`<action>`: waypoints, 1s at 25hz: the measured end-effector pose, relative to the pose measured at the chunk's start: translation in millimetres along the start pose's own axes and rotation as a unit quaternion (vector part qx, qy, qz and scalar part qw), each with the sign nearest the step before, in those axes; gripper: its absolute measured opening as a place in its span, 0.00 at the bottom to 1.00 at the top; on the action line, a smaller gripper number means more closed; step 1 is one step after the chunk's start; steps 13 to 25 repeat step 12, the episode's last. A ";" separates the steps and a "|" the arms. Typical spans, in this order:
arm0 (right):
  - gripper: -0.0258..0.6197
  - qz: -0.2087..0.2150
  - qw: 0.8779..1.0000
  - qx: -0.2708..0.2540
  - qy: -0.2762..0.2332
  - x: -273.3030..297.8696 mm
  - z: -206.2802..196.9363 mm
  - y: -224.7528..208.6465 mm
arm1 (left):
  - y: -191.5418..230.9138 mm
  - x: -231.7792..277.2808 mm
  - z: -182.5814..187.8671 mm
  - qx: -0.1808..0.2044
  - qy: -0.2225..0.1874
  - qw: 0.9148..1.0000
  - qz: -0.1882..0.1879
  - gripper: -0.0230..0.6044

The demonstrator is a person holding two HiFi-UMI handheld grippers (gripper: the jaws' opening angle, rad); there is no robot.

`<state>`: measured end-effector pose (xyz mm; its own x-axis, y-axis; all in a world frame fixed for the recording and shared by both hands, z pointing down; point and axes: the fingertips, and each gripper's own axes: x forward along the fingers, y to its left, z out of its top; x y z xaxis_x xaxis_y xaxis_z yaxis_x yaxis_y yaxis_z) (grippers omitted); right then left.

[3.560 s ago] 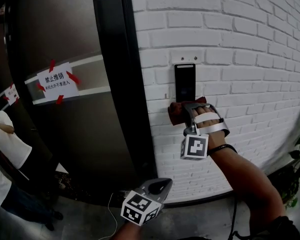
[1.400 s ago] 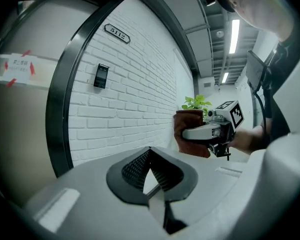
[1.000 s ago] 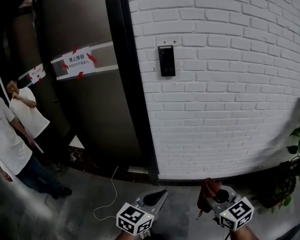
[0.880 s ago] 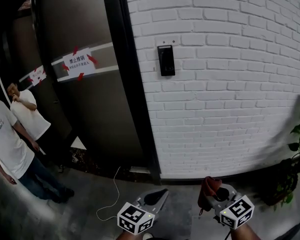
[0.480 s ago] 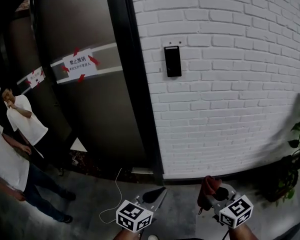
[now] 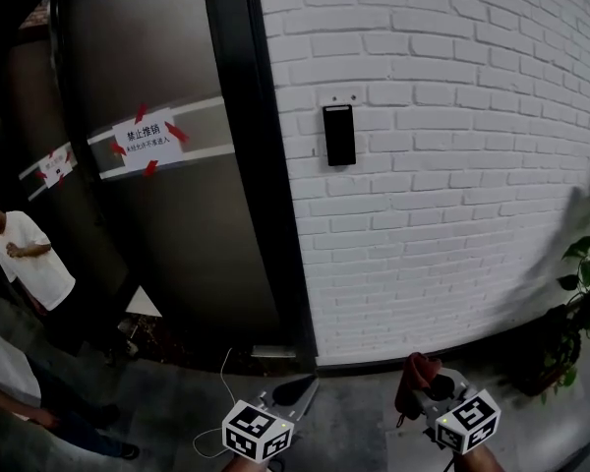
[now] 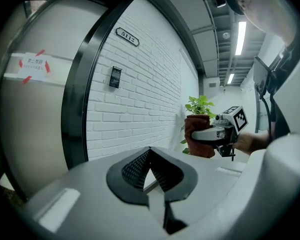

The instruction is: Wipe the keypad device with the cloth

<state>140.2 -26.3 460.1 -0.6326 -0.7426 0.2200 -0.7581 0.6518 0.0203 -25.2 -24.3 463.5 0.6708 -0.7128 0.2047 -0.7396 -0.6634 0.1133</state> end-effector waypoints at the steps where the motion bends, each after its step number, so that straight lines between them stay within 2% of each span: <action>1: 0.12 -0.003 1.000 0.002 0.003 -2.0 -1.3 -0.6 | -0.4 -1.1 0.7 0.000 0.000 1.000 -0.002 0.06; 7: 0.12 -0.012 1.000 0.000 0.006 -2.4 -3.2 1.8 | -4.1 -1.4 0.1 0.009 0.003 1.000 -0.017 0.06; 25: 0.12 -0.003 1.000 -0.006 0.004 1.3 -3.3 9.7 | -3.3 -3.2 -0.3 0.011 0.000 1.000 -0.018 0.06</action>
